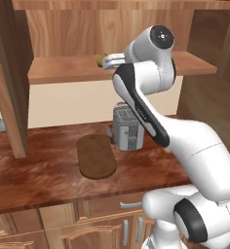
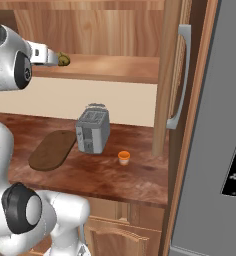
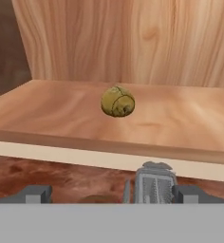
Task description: Pick the bread, place it on the cutting board, pick the jam, place it on the counter, and close the cabinet.
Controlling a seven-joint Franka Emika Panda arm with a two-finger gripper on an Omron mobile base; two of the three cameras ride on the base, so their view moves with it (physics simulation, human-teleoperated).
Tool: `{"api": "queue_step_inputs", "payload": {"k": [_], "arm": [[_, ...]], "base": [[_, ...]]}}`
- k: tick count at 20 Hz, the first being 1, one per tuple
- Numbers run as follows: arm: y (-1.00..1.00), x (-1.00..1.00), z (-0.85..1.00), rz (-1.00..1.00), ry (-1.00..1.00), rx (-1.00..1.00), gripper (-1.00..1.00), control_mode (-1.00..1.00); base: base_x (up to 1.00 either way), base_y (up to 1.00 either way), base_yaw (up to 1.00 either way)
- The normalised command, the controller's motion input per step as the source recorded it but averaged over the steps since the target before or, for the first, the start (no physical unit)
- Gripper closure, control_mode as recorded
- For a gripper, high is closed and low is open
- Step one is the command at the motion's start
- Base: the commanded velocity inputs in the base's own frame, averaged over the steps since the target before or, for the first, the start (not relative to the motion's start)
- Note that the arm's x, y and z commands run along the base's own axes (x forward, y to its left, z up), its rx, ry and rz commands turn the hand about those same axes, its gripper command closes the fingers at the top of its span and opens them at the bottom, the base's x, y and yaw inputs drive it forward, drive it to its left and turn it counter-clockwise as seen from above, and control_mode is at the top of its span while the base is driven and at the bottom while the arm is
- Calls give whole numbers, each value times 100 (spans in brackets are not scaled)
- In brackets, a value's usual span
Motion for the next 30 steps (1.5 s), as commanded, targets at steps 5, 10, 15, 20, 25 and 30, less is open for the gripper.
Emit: {"api": "queue_step_inputs", "payload": {"k": [5,10,15,20,25,30], "arm": [[2,29,-4,0,1,0,-100,-100],[1,24,-10,0,0,0,-100,-100],[1,29,-9,0,0,0,-100,-100],[2,30,-2,0,0,0,-100,-100],[4,28,0,0,0,0,-100,-100],[6,17,0,0,0,0,-100,-100]], "base": [[0,0,0],[0,0,0],[0,0,0],[0,0,0],[0,0,0],[0,0,0]]}}
